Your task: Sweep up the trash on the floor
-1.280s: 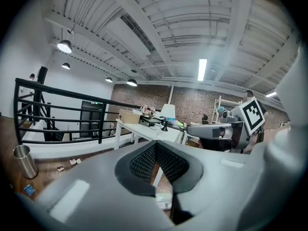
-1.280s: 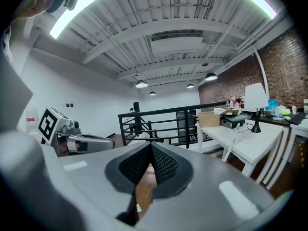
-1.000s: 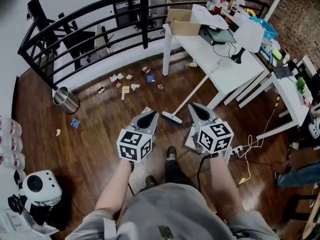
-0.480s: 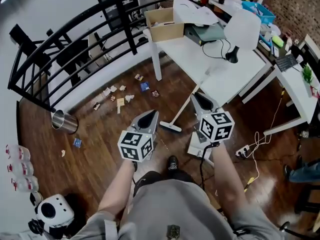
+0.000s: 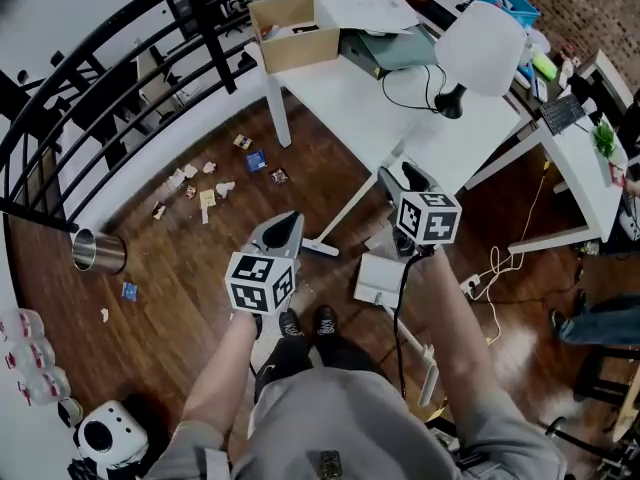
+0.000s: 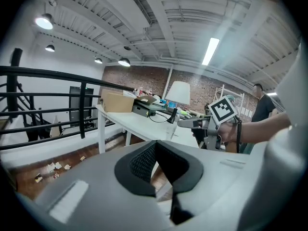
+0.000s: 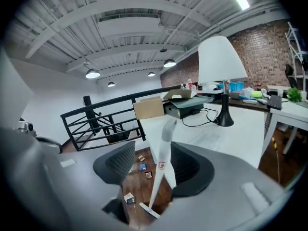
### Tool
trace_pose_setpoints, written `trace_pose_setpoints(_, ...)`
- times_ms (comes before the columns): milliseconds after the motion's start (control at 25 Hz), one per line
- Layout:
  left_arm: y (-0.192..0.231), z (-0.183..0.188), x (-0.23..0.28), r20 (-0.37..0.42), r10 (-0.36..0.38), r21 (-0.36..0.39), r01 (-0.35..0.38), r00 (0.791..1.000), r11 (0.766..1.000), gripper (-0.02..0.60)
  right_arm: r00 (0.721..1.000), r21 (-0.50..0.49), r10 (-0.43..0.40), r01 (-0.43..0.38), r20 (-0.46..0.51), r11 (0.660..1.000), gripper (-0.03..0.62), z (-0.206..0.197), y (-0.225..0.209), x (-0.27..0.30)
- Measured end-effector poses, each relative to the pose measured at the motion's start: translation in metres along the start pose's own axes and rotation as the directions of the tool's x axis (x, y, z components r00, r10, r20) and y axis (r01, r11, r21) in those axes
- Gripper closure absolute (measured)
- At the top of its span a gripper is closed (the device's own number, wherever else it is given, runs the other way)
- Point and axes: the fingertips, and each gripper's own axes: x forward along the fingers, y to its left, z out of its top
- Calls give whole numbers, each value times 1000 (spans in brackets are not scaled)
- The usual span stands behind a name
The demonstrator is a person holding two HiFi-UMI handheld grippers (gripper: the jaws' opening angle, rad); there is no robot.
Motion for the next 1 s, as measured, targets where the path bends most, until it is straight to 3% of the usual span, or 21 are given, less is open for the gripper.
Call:
trace_pose_setpoints(160,12,-2,42,-38,-13,13,13,999,1000,574,999,-3,-26,26,-46,1000,375,2,-26,36)
trace_pose_setpoints(400,18,-15,75,-104,-30,23,33,994,999,574,996,10,-7,7,-86,1000,375,-7,-32,70)
trace_pose_setpoints(560,20,-26,76,-132,-35,9,36,991,999,574,995,-27,8,-10,-97,1000,448,-11,-30,76)
trace_pose_setpoints(640,29,-32,73,-142,-25,3,25,990,1000,574,994,-43,35,-40,-101,998,523,-11,-23,78)
trace_pose_setpoints(1000,63,-71,37,-202,47,-44,-57,978,997,574,978,-61,175,-183,-112,981,528,-9,48,75)
